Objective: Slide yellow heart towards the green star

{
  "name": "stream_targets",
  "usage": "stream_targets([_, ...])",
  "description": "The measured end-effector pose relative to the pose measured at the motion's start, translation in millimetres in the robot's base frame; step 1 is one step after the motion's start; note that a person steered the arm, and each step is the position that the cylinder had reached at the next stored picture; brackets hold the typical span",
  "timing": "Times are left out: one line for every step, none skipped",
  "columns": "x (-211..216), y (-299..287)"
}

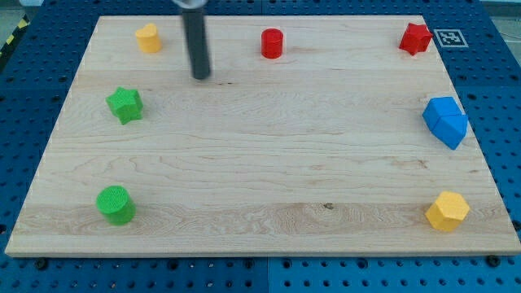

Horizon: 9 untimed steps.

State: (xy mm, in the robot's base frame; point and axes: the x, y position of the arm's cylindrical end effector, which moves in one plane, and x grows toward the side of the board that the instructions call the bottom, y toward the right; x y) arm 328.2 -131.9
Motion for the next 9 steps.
stream_targets([-26.7,-97.9])
stream_targets([-82.2,-162.0])
stream_targets([-125.5,-139.4])
stream_targets([-114.7,-78.1])
stream_targets([-63.3,-15.7])
stream_targets([-59.4,-7.8])
stream_targets([-93.0,-53.3])
stream_targets([-95.3,-107.2])
stream_targets([-89.6,-88.6])
